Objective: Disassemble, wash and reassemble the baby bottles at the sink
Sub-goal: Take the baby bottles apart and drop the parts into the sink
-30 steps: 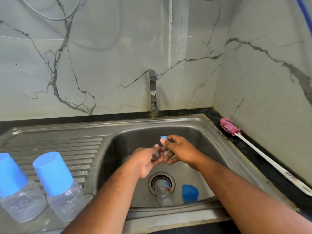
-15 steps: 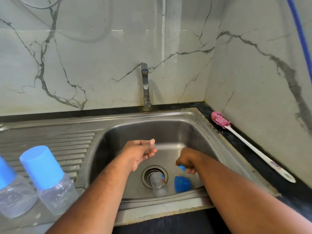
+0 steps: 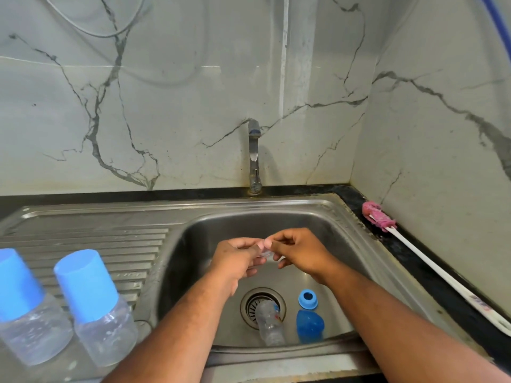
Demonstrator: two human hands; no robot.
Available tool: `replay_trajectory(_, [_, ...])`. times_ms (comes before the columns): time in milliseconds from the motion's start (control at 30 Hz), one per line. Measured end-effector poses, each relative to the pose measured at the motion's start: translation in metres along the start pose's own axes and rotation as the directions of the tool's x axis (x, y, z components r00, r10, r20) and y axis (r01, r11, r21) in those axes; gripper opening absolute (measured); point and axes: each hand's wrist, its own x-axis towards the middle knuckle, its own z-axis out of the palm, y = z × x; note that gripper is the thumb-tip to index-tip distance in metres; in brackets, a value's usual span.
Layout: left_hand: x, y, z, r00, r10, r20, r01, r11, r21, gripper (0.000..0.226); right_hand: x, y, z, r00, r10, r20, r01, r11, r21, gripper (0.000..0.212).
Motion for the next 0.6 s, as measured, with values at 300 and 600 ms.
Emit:
replay_trajectory(300, [-0.0005,0.0021,0.0007,0.997,-0.034,-0.064,0.036,0.999,0.029,0.007,0.0025,-0.0003,0.0033,0.999,-0.027,-0.028,0.028,0.999,0.03,0.017])
replay_trajectory(600, [0.0004,0.0078,0.0027,0.987,-0.157,0.034,0.16,0.962,-0.221,0.02,0.0022,-0.0058,0.0057,0.997,0.072,-0.031,-0.052,0.9,0.433,0.02])
